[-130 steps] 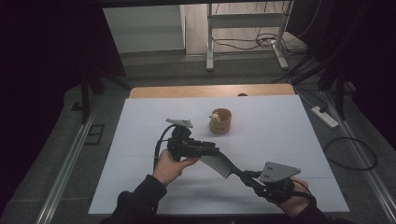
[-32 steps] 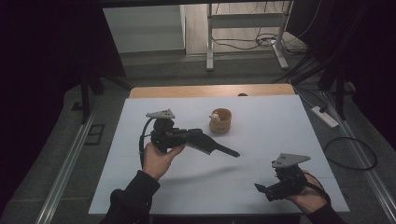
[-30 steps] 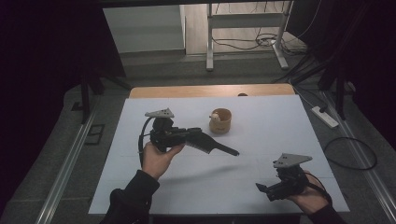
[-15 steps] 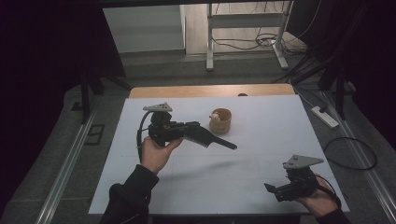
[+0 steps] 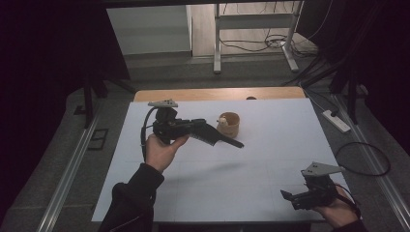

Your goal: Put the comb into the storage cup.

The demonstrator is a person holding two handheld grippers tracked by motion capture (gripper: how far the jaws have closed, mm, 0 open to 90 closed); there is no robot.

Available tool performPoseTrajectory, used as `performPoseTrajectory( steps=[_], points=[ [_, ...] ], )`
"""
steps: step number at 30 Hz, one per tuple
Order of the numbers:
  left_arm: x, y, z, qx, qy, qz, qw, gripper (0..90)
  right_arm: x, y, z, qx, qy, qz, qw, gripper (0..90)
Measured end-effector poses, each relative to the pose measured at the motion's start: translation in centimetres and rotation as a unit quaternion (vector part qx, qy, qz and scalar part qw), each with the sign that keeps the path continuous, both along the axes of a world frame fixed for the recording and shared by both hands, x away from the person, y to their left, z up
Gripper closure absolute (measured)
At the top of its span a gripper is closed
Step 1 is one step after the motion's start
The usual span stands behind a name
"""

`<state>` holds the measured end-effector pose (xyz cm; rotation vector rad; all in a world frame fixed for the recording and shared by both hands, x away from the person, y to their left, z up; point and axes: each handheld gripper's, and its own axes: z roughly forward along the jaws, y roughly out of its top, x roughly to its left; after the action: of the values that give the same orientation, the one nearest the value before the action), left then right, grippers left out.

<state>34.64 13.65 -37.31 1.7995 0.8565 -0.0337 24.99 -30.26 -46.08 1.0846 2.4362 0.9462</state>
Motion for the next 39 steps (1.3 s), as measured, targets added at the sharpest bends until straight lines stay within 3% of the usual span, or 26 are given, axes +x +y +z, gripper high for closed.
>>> performPoseTrajectory(
  steps=[12, 25, 39],
  points=[
    [1.1, 0.3, 1.2, 0.006, -0.006, 0.014, 0.9999, 83.5, -0.5, -1.3, 0.1, 0.012, 0.012, -0.025, 0.9995, 0.0],
    [2.6, 0.5, 1.8, 0.007, -0.008, 0.029, 0.9995, 83.5, -1.2, -2.7, -0.1, 0.007, 0.028, -0.056, 0.9980, 0.0],
    [3.9, 1.1, 2.8, 0.011, -0.017, 0.055, 0.9982, 83.6, -2.0, -3.6, 0.2, 0.014, 0.015, -0.086, 0.9961, 0.0]
  ],
)
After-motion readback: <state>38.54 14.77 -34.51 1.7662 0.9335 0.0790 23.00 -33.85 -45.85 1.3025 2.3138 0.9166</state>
